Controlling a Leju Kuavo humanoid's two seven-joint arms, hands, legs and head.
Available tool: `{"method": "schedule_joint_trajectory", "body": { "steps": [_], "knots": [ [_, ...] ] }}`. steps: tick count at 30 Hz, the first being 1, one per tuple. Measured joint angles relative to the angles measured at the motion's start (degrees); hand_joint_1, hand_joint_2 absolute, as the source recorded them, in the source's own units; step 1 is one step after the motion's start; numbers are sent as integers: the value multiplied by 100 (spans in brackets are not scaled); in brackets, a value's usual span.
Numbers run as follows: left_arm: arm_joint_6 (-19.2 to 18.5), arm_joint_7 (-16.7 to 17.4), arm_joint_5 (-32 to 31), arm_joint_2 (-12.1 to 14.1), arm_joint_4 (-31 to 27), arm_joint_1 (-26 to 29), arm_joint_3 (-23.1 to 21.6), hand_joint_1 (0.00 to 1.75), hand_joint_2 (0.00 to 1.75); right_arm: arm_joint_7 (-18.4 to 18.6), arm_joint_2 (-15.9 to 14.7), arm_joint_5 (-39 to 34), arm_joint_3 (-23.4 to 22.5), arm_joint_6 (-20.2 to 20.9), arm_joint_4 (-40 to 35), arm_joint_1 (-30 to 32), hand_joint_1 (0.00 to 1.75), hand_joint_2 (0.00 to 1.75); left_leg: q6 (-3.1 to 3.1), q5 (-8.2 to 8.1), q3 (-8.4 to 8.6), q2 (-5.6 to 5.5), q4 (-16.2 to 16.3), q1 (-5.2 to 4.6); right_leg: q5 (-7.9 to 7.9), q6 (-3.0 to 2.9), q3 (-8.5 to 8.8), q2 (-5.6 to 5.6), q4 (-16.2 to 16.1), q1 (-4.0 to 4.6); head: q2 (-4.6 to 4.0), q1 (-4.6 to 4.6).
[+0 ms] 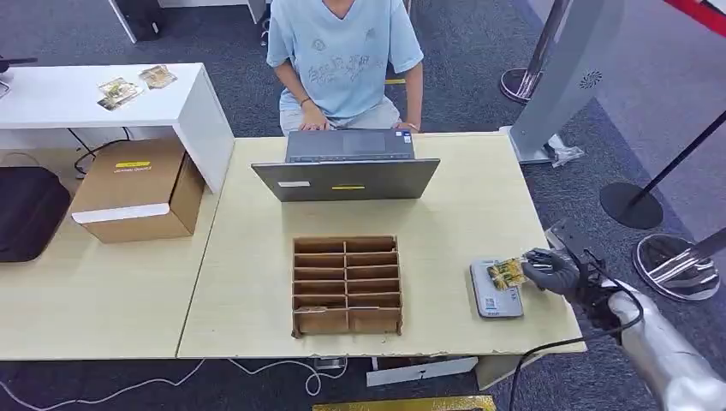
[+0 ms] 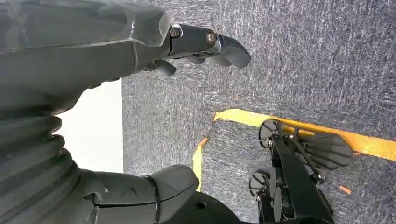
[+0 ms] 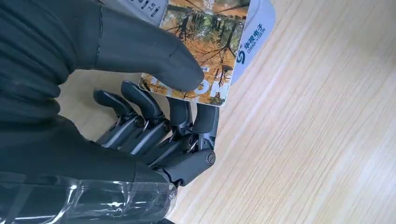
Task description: Pass the card to the sensor for recognition and then transmit it.
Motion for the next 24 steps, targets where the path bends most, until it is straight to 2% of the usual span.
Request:
{"method": "schedule_joint_trajectory", "body": {
  "steps": [13, 24],
  "knots": [
    [-13, 0, -24, 0, 0, 1, -2, 0, 175, -7, 107, 173, 39, -100, 22, -41, 175, 175, 0, 0, 2, 1, 0, 0, 0, 0, 2, 2, 0, 0, 0, 0],
    [-13, 0, -57, 9, 0, 2, -2, 0, 175, -105, 127, 9, 52, -61, -4, -44, 175, 175, 0, 0, 2, 1, 1, 0, 1, 0, 2, 1, 0, 0, 0, -2]
  ]
}}
